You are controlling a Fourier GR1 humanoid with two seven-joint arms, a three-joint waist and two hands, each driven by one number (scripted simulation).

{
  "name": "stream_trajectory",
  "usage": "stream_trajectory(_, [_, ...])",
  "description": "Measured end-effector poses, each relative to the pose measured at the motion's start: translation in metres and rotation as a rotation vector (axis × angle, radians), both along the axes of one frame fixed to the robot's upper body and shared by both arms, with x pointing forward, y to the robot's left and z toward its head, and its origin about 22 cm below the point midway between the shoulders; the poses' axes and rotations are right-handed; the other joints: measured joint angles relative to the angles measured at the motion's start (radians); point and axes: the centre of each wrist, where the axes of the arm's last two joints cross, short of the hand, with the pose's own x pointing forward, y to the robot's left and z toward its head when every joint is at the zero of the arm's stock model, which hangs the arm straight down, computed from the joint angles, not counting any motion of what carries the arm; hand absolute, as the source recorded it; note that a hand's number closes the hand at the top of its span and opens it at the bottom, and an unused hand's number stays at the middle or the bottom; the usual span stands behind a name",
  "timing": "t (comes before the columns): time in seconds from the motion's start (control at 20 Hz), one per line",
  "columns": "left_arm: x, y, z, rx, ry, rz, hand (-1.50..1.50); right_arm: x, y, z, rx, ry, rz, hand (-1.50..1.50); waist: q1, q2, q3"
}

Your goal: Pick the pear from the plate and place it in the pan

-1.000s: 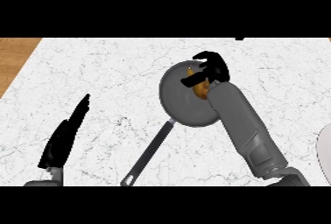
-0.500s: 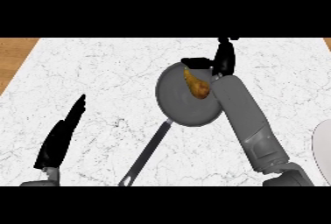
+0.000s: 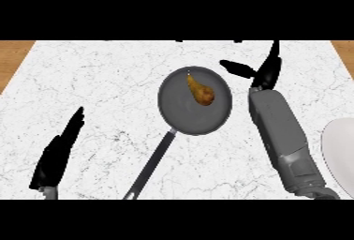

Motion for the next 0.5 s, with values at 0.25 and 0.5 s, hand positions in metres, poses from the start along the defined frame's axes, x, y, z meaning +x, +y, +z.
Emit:
stream_trajectory(0.25, [-0.010,0.010,-0.001,0.005,0.007,0.034,0.00,-0.029,-0.051,-0.024,-0.042,-0.032,-0.012,-1.50,-0.026,-0.010,-0.001])
stream_trajectory(0.5, [-0.013,0.009,0.000,0.004,0.011,0.043,0.00,-0.068,-0.106,-0.025,-0.068,-0.040,-0.019,-1.50,-0.036,-0.013,-0.001])
